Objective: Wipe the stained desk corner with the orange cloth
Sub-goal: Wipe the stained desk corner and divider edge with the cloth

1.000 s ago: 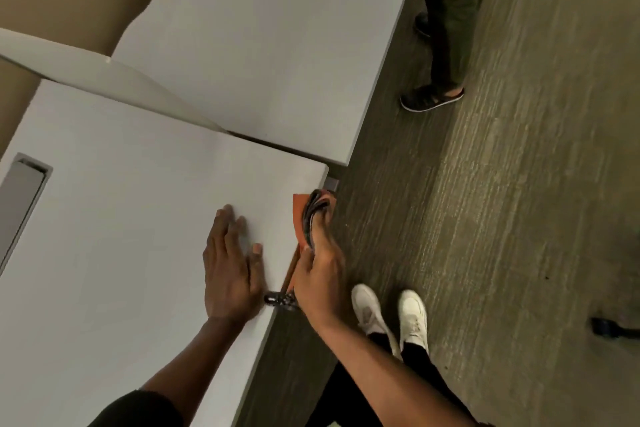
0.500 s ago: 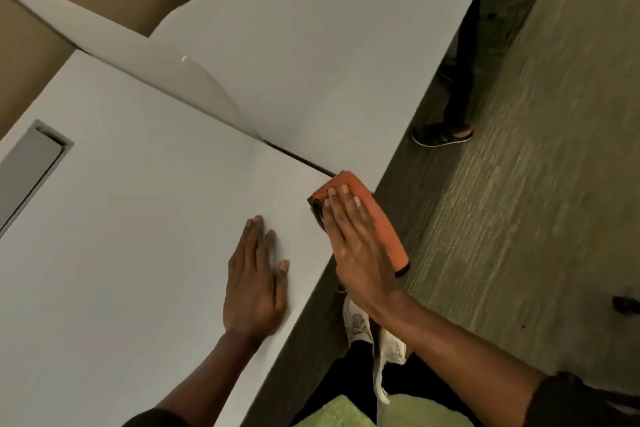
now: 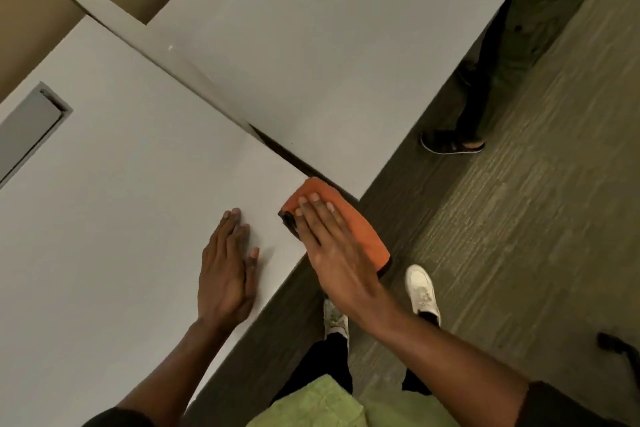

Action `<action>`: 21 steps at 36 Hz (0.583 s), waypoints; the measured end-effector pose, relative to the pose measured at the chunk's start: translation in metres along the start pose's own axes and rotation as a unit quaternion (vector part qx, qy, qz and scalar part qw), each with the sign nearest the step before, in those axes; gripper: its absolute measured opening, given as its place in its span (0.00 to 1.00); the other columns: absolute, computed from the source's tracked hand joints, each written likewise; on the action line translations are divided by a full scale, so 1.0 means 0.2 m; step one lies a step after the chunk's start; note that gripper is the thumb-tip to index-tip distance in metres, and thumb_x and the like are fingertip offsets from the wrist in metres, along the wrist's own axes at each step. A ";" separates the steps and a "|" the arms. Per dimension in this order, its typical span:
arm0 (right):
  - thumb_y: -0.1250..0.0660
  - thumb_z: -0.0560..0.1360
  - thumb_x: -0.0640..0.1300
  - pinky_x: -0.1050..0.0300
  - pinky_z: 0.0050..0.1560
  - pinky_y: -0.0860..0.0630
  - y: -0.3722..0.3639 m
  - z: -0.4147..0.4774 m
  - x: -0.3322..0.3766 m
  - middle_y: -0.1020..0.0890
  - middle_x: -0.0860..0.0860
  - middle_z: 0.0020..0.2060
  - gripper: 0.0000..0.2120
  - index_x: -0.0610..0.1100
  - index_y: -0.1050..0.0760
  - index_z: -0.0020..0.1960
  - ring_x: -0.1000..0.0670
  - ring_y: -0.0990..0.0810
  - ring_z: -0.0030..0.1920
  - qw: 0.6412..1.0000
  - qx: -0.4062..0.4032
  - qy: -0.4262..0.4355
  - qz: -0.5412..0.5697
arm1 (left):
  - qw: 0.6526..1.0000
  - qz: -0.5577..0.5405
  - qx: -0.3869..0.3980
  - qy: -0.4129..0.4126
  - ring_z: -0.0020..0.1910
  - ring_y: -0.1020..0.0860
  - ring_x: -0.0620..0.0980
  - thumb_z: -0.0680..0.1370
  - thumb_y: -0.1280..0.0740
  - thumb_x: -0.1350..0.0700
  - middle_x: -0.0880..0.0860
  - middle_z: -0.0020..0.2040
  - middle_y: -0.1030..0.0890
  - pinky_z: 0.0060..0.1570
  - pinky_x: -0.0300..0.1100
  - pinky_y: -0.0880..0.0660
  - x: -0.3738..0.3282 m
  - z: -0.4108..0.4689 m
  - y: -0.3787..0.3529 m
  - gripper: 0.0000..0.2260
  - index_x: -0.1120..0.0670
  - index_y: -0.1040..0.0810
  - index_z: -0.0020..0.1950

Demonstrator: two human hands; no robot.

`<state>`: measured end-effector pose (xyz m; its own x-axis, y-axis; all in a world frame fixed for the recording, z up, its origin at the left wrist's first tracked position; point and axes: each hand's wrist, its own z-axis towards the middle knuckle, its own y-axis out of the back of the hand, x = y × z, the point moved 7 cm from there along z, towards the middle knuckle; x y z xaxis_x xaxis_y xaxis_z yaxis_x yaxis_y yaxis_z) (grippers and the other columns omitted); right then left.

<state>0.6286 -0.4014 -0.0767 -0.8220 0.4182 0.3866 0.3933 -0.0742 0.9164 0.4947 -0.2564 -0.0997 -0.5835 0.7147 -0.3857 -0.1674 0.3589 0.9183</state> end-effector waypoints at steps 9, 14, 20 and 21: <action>0.35 0.73 0.24 0.52 0.79 0.34 0.03 -0.16 -0.39 0.41 0.48 0.83 0.40 0.43 0.41 0.82 0.51 0.42 0.83 0.922 -0.095 -0.140 0.349 | 0.964 -0.059 -0.130 0.224 0.89 0.46 0.53 0.87 0.47 0.36 0.52 0.90 0.44 0.86 0.55 0.45 -0.34 0.04 -0.11 0.34 0.53 0.45 0.88; 0.36 0.78 0.27 0.68 0.74 0.33 -0.02 -0.17 -0.55 0.28 0.53 0.77 0.33 0.48 0.34 0.79 0.60 0.31 0.76 0.792 -0.021 -0.187 0.581 | 0.942 -0.011 -0.165 0.292 0.90 0.50 0.54 0.86 0.50 0.30 0.55 0.90 0.47 0.87 0.55 0.49 -0.36 0.07 -0.18 0.40 0.57 0.44 0.88; 0.36 0.78 0.30 0.61 0.70 0.26 0.03 -0.06 -0.66 0.25 0.55 0.74 0.31 0.50 0.31 0.78 0.57 0.24 0.71 0.803 0.027 -0.173 0.570 | 0.937 0.073 -0.170 0.296 0.89 0.48 0.56 0.86 0.53 0.28 0.58 0.89 0.43 0.86 0.56 0.49 -0.38 0.08 -0.21 0.39 0.56 0.41 0.85; 0.36 0.78 0.29 0.57 0.70 0.24 0.06 -0.02 -0.66 0.24 0.54 0.73 0.32 0.52 0.31 0.78 0.55 0.23 0.70 0.822 0.024 -0.160 0.547 | 0.936 0.077 -0.169 0.300 0.89 0.47 0.56 0.86 0.53 0.28 0.58 0.89 0.43 0.86 0.57 0.48 -0.37 0.08 -0.21 0.38 0.56 0.40 0.84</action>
<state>0.7398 -0.4605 -0.1170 0.1809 0.3422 0.9220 0.8472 -0.5305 0.0307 0.5579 -0.3155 -0.1118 -0.9452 0.2411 -0.2203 -0.2276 -0.0022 0.9738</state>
